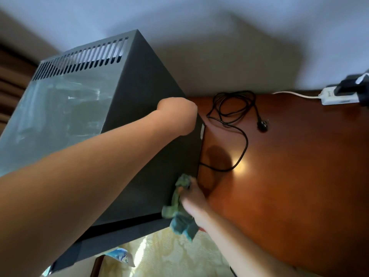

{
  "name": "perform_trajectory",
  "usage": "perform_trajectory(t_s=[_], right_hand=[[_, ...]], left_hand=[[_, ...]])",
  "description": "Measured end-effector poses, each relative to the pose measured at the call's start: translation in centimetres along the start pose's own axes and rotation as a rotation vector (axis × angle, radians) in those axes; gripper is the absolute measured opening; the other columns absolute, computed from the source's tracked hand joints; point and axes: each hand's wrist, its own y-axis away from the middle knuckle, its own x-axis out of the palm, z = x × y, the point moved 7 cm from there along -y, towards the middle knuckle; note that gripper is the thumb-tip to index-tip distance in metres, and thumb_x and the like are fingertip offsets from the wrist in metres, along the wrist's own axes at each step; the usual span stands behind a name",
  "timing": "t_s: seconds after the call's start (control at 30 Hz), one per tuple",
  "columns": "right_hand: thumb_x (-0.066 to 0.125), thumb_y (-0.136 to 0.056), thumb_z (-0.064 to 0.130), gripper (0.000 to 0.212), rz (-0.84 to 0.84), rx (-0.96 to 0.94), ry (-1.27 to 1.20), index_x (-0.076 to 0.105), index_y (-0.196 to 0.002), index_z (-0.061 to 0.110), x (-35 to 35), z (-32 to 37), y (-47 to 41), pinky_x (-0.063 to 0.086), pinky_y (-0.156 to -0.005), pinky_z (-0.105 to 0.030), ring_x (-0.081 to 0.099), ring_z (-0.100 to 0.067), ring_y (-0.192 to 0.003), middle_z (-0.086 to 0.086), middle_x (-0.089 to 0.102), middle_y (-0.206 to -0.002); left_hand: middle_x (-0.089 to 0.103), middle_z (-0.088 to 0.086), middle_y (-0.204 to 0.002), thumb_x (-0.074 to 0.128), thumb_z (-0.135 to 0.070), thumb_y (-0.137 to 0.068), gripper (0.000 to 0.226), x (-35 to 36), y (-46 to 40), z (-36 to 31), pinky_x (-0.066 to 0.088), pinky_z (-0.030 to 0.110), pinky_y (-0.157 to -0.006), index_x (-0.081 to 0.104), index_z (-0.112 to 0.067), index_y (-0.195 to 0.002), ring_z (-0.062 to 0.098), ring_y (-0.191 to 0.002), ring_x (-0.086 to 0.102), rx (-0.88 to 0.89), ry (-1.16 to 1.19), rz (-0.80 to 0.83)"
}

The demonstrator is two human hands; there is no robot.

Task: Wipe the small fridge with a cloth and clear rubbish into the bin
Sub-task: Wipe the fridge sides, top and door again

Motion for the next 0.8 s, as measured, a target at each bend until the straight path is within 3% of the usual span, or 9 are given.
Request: perform_trajectory(t_s=[0.1,0.2,0.33,0.43,0.57,0.7,0.8], right_hand=[[0.057,-0.091,0.019,0.03,0.088,-0.045,-0.052,0.049,-0.117,0.034,2.0,2.1,4.4,0.052,-0.09,-0.032,0.061,-0.014,-0.098,0.0,0.061,-0.11],[0.058,-0.093,0.025,0.03,0.118,-0.189,-0.117,0.051,-0.118,0.041,1.7,7.3,5.4,0.054,-0.094,-0.037,0.064,-0.013,-0.1,0.005,0.064,-0.109],[0.052,-0.099,0.021,0.026,-0.067,-0.224,-0.119,0.05,-0.114,0.043,-0.8,10.7,2.0,0.051,-0.097,-0.039,0.062,-0.014,-0.101,0.005,0.063,-0.107],[0.049,-0.101,0.02,0.024,-0.158,-0.138,-0.137,0.053,-0.12,0.034,-1.1,8.3,0.2,0.052,-0.092,-0.038,0.062,-0.021,-0.101,-0.006,0.064,-0.112],[0.053,-0.099,0.025,0.028,-0.142,-0.01,-0.127,0.052,-0.127,0.029,1.2,4.6,2.7,0.058,-0.083,-0.039,0.066,-0.026,-0.096,-0.009,0.066,-0.109],[0.055,-0.1,0.025,0.024,-0.139,-0.08,-0.148,0.057,-0.123,0.03,2.6,6.6,6.6,0.061,-0.079,-0.039,0.071,-0.029,-0.093,-0.012,0.071,-0.107],[0.058,-0.098,0.028,0.023,-0.159,-0.168,-0.108,0.062,-0.121,0.031,3.4,9.9,9.9,0.06,-0.085,-0.041,0.073,-0.028,-0.092,-0.008,0.075,-0.102]], left_hand=[[0.061,0.008,-0.123,0.056,-0.011,-0.095,0.044,-0.7,0.1,0.7,0.049,0.039,-0.072,0.055,-0.019,-0.138,0.03,-0.108,0.062,-0.002,0.025,-0.013],[0.063,0.006,-0.115,0.056,-0.01,-0.093,0.036,-1.7,0.6,1.4,0.046,0.039,-0.065,0.062,-0.02,-0.127,0.03,-0.1,0.064,0.032,0.015,-0.09],[0.064,0.003,-0.105,0.057,-0.009,-0.091,0.029,-3.3,2.1,2.1,0.045,0.037,-0.058,0.067,-0.019,-0.116,0.028,-0.091,0.065,0.104,-0.021,-0.251],[0.064,0.002,-0.101,0.053,-0.005,-0.091,0.027,-3.9,4.0,2.6,0.047,0.037,-0.058,0.068,-0.018,-0.109,0.028,-0.09,0.065,0.156,-0.026,-0.343],[0.064,0.004,-0.108,0.051,-0.005,-0.092,0.031,-3.9,7.3,4.2,0.059,0.045,-0.075,0.067,-0.018,-0.115,0.03,-0.099,0.063,0.221,0.019,-0.444],[0.049,0.004,-0.143,0.049,-0.016,-0.098,0.04,-3.4,11.2,6.3,0.052,0.049,-0.097,0.059,-0.021,-0.136,0.03,-0.134,0.041,0.324,0.031,-0.587],[0.043,0.0,-0.151,0.049,-0.018,-0.099,0.043,-3.2,14.0,8.3,0.048,0.05,-0.104,0.058,-0.027,-0.139,0.029,-0.141,0.034,0.372,0.096,-0.666]])
